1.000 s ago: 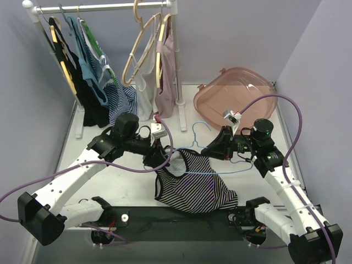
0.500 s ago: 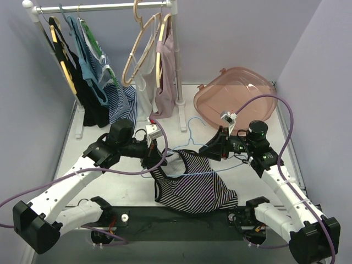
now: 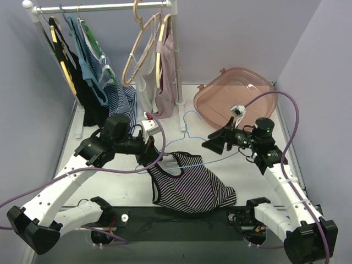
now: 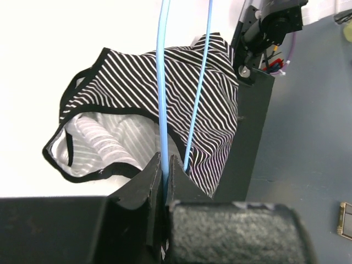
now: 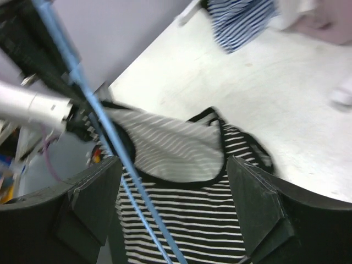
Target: Place the tank top on the hanger
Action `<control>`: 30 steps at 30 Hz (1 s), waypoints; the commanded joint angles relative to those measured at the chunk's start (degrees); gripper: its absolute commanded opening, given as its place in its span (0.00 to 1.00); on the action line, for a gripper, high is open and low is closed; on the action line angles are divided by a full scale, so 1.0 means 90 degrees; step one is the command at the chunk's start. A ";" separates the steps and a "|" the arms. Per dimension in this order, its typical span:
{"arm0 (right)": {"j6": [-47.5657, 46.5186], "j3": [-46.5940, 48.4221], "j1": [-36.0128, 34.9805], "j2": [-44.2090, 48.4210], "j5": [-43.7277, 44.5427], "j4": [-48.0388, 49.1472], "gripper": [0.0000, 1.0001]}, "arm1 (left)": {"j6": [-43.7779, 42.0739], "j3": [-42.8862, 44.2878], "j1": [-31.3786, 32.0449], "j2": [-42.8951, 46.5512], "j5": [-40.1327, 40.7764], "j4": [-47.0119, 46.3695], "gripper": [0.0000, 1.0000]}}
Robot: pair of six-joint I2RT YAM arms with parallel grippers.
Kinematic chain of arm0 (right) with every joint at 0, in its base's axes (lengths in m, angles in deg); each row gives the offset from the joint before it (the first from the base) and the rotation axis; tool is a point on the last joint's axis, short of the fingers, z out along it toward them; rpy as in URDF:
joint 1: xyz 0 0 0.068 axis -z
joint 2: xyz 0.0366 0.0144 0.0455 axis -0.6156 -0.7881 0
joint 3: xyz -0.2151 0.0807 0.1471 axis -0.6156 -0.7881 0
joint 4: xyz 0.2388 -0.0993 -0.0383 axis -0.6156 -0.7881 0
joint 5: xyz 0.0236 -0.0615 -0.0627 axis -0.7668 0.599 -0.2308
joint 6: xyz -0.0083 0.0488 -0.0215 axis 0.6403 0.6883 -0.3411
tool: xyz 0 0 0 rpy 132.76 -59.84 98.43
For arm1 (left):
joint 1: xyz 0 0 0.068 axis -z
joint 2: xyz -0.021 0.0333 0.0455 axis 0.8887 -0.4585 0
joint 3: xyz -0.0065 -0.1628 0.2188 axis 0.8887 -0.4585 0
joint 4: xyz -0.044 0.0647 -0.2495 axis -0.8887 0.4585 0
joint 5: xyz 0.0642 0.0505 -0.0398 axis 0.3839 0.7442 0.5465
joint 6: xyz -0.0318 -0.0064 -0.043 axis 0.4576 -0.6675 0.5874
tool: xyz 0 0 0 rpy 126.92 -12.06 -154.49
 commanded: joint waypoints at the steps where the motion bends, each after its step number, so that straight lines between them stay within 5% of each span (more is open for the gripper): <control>1: 0.0208 0.0859 0.0693 -0.0212 0.0939 -0.0435 0.78 | -0.0210 0.0433 -0.0044 0.0218 0.0387 0.0491 0.00; 8: 0.0950 0.0900 0.0821 -0.0301 0.1731 -0.0486 0.76 | 0.0920 -0.0083 -0.0054 0.0335 0.1110 0.0522 0.00; 15: 0.0629 0.0812 0.0724 -0.0262 0.1439 -0.0788 0.73 | 0.2025 -0.0719 -0.0170 0.0472 0.1921 0.0102 0.00; 26: -0.3195 0.0489 -0.1188 -0.0348 0.1672 -0.2750 0.66 | 0.3959 -0.1988 -0.0503 0.1321 0.2428 -0.1509 0.00; 30: -0.3629 0.0713 -0.1639 -0.0788 0.2219 -0.2947 0.67 | 0.4661 -0.2457 -0.0581 0.1847 0.3071 -0.1666 0.00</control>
